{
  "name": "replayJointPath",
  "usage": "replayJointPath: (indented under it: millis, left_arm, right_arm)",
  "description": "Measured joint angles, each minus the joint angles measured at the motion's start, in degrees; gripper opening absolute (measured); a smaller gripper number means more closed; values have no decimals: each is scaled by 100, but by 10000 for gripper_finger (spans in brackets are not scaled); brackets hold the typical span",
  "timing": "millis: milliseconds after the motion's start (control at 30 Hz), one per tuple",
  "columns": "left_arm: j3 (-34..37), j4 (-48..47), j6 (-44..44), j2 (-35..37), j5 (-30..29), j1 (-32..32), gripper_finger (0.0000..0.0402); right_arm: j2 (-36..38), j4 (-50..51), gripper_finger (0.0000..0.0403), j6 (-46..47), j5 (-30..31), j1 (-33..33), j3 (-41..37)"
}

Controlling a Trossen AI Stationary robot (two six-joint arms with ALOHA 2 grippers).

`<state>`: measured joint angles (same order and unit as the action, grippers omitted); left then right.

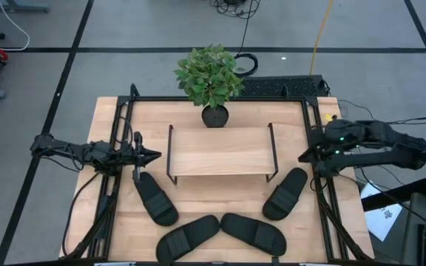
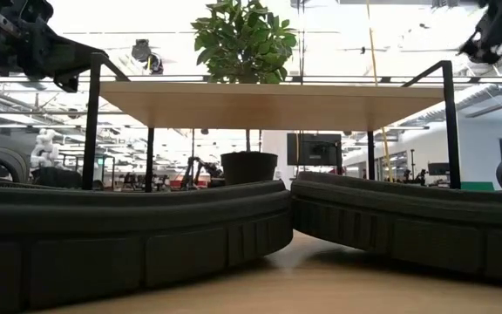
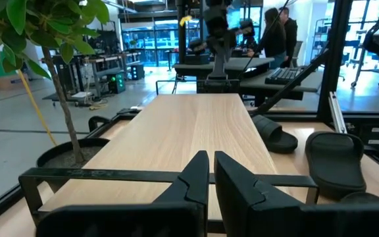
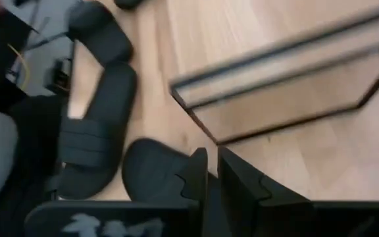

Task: Pick and place slides into the shelf
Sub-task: Put the black slide on the shelf

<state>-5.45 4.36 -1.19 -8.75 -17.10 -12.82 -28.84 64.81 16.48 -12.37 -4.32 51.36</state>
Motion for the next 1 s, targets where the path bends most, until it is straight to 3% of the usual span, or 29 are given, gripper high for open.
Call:
replayJointPath:
  millis: [200, 500, 700, 1000]
  left_arm:
    - [0, -169, 17, -24, 0, 0, 24]
    - [0, -337, 37, -24, 0, 0, 24]
    - [0, -337, 54, -24, 0, 0, 24]
    - [0, -337, 65, -24, 0, 0, 24]
  right_arm:
    - [-4, -330, 96, 655, -1118, 2, -848]
    - [0, -1758, 220, 1471, -2599, 4, -1972]
    - [1, -1904, 259, 1709, -2655, 3, -2351]
    - [2, -1982, 267, 1869, -2372, 24, -2721]
